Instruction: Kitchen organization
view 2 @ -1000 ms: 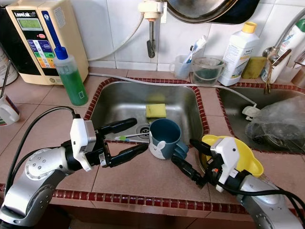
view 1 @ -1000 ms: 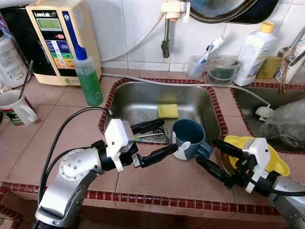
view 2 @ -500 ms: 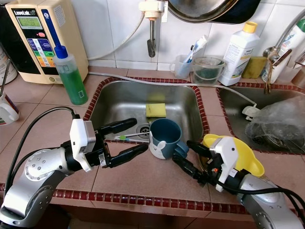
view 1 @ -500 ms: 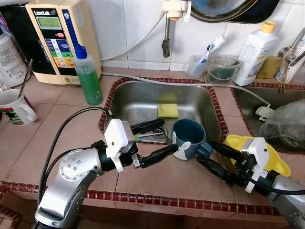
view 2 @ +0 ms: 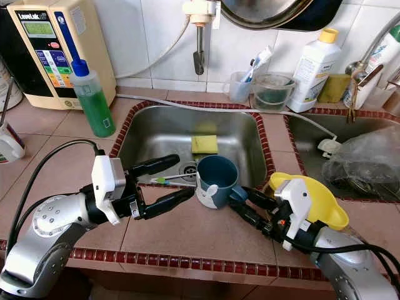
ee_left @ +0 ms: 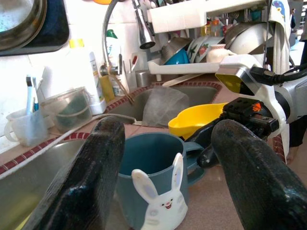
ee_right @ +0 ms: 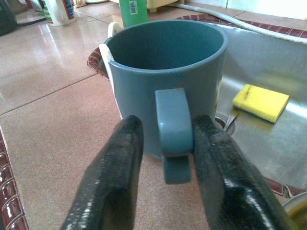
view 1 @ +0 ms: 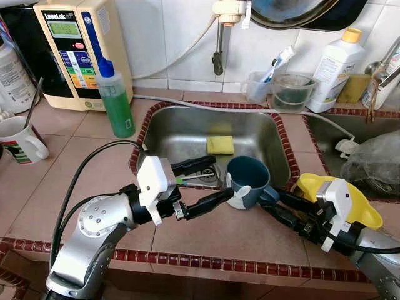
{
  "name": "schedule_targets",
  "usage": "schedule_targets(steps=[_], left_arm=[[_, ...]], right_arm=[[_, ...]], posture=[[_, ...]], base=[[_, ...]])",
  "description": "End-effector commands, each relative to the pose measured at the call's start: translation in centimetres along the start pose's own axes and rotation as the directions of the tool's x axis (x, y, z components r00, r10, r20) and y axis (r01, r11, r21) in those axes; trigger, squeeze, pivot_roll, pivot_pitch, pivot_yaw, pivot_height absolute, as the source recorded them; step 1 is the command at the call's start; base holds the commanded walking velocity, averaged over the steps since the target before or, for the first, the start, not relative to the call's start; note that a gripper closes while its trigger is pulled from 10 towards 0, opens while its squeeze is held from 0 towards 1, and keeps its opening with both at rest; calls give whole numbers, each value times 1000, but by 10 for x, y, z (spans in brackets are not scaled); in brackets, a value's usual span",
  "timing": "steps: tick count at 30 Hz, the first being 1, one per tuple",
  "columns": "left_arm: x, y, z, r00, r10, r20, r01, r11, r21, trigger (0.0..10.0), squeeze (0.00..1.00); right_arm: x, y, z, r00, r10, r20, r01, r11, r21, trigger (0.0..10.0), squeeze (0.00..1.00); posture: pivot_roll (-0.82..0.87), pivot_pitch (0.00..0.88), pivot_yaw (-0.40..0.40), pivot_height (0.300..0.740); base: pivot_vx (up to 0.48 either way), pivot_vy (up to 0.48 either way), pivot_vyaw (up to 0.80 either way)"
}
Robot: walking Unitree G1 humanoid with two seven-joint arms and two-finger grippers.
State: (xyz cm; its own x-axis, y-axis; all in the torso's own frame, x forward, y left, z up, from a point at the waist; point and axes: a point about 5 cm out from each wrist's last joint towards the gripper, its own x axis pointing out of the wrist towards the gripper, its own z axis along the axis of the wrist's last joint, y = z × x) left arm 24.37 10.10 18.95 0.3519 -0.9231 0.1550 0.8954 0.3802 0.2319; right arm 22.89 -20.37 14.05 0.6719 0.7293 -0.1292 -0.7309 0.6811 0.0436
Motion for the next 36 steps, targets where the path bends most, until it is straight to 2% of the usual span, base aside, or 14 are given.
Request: schedule_targets(steps=[1, 26, 36], left_arm=[[1, -1, 3, 1000, -3, 7, 3, 1000, 8, 10000, 0], [0, -2, 4, 1000, -2, 7, 2, 1000, 0, 10000, 0], [-2, 3, 1, 1000, 4, -8, -4, 1000, 5, 10000, 0]], right_arm=[[-1, -3, 1, 1000, 0, -4, 0, 1000, 3, 0, 0], [2, 0, 4, 1000, 0, 25, -1, 1000, 16, 0, 0], [4, -15, 25, 994, -54, 98, 55, 998, -13, 0, 0]], posture=[[-169, 79, 2, 740], [-165, 87, 4, 740], [-163, 85, 5, 740]], base=[[0, 0, 0], [0, 0, 0], [0, 0, 0]])
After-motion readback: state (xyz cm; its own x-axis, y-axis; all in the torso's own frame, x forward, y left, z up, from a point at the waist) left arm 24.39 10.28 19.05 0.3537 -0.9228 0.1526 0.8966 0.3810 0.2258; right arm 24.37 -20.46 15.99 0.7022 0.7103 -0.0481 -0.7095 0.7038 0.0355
